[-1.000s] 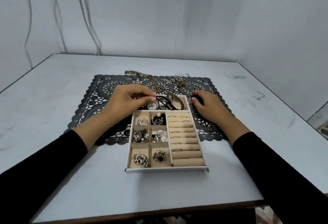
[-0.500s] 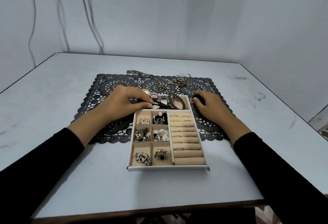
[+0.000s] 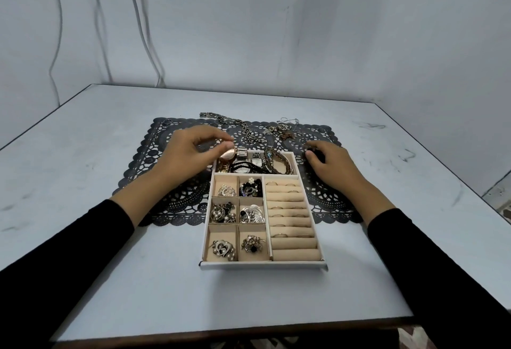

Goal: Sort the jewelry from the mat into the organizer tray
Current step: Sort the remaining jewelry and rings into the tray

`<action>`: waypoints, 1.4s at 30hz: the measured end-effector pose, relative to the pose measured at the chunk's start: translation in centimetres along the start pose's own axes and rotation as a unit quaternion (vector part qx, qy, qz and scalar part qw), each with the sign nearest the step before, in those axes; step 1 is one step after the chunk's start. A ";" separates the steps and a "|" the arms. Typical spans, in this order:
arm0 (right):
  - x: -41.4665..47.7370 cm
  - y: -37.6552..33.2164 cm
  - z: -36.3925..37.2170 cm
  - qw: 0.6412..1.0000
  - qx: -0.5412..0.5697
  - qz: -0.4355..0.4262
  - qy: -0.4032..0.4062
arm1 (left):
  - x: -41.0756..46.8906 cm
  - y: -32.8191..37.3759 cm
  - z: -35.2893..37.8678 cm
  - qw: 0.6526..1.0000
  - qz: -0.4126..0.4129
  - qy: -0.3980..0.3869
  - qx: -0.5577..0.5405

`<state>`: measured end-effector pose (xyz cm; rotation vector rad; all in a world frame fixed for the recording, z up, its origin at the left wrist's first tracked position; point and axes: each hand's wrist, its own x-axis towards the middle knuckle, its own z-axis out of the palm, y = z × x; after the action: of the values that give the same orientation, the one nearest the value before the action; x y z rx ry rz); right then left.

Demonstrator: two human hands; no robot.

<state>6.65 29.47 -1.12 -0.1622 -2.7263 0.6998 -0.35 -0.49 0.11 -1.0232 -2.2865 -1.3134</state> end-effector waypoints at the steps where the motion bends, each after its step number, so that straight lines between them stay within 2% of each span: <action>1: 0.2 0.2 0.0 1.000 0.006 0.004 0.007 | 0.2 -0.5 0.0 1.000 -0.020 0.019 -0.001; 5: 1.3 0.7 0.0 0.999 0.019 0.024 0.017 | 1.5 -2.7 -0.6 0.995 -0.089 0.036 0.033; 9: 2.6 0.9 0.3 0.999 0.027 0.027 0.015 | 2.5 -4.4 -0.6 0.983 -0.132 -0.050 0.114; 14: 4.5 0.5 1.0 1.000 0.023 -0.007 0.003 | 4.1 -6.3 -0.2 0.960 -0.134 -0.160 0.187; 20: 7.1 0.1 2.5 0.998 0.032 -0.047 0.010 | 6.3 -7.4 1.1 0.945 -0.122 -0.221 0.208; 26: 9.4 0.2 3.1 0.997 0.058 -0.055 0.021 | 8.4 -7.8 2.9 0.955 -0.081 -0.228 0.169; 35: 11.3 0.6 3.8 0.996 0.071 -0.058 -0.001 | 11.3 -7.0 6.7 0.953 -0.009 -0.274 0.129; 42: 12.0 1.0 3.9 0.994 0.081 -0.070 -0.026 | 12.8 -6.2 8.3 0.972 0.003 -0.212 0.096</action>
<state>-5.93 30.86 -1.51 0.0861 -2.6829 0.8899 -12.99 9.99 -0.78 -1.3437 -2.6478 -0.9108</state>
